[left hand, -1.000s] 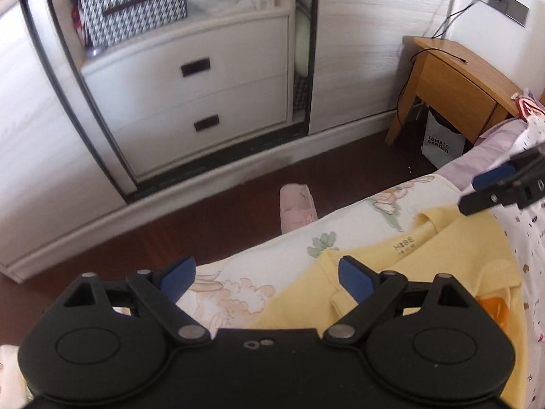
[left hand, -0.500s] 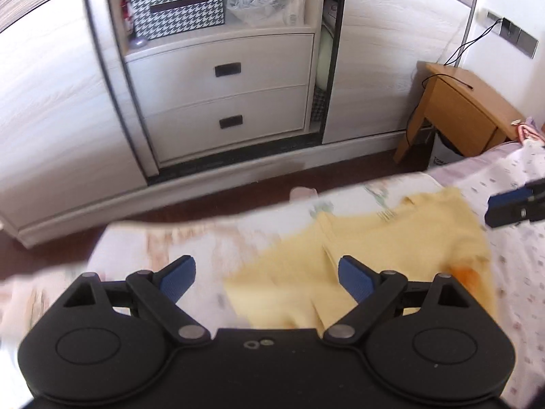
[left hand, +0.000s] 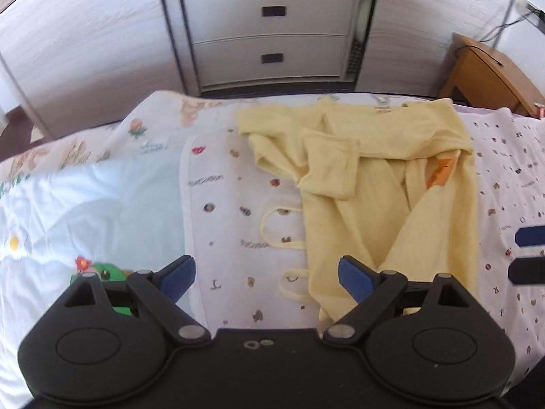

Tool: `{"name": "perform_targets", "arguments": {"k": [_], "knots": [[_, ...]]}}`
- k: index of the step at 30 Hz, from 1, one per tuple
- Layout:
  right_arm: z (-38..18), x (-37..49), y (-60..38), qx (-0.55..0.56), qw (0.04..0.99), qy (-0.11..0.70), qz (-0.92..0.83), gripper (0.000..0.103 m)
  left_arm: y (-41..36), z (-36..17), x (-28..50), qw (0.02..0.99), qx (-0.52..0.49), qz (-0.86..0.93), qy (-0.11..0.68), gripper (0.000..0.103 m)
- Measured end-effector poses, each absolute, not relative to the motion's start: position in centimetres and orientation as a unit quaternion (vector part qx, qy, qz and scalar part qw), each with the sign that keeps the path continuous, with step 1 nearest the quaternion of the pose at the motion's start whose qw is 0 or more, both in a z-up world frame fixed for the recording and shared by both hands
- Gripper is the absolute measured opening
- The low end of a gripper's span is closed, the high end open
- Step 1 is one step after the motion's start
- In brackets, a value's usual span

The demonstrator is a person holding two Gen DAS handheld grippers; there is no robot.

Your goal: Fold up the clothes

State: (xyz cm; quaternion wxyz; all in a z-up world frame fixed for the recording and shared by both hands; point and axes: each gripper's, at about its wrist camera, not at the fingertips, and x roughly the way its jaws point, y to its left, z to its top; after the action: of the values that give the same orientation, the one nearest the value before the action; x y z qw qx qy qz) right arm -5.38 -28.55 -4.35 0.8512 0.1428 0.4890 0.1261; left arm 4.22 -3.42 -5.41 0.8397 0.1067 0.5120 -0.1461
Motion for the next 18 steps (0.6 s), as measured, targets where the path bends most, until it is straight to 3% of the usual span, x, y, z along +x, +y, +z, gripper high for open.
{"name": "perform_targets", "arguments": {"k": [7, 10, 12, 14, 18], "knots": [[-6.1, -3.8, -27.3, 0.16, 0.853, 0.491, 0.08, 0.076, -1.9, -7.0, 6.6, 0.831, 0.035, -0.148, 0.535, 0.092], [-7.1, -3.5, -27.0, 0.175, 0.845, 0.5, 0.07, 0.058, -1.6, -7.6, 7.7, 0.824, 0.007, -0.144, 0.547, 0.092], [-8.0, -3.3, -26.9, 0.193, 0.838, 0.505, 0.07, 0.038, -1.7, -8.0, 8.0, 0.817, -0.009, -0.155, 0.555, 0.092], [-9.0, -3.2, -26.8, 0.212, 0.83, 0.511, 0.075, 0.026, -1.8, -8.4, 8.4, 0.809, -0.025, -0.169, 0.563, 0.092], [-9.8, -3.4, -26.9, 0.225, 0.824, 0.514, 0.076, 0.013, -2.4, -8.8, 8.4, 0.812, -0.005, -0.153, 0.564, 0.092]]}}
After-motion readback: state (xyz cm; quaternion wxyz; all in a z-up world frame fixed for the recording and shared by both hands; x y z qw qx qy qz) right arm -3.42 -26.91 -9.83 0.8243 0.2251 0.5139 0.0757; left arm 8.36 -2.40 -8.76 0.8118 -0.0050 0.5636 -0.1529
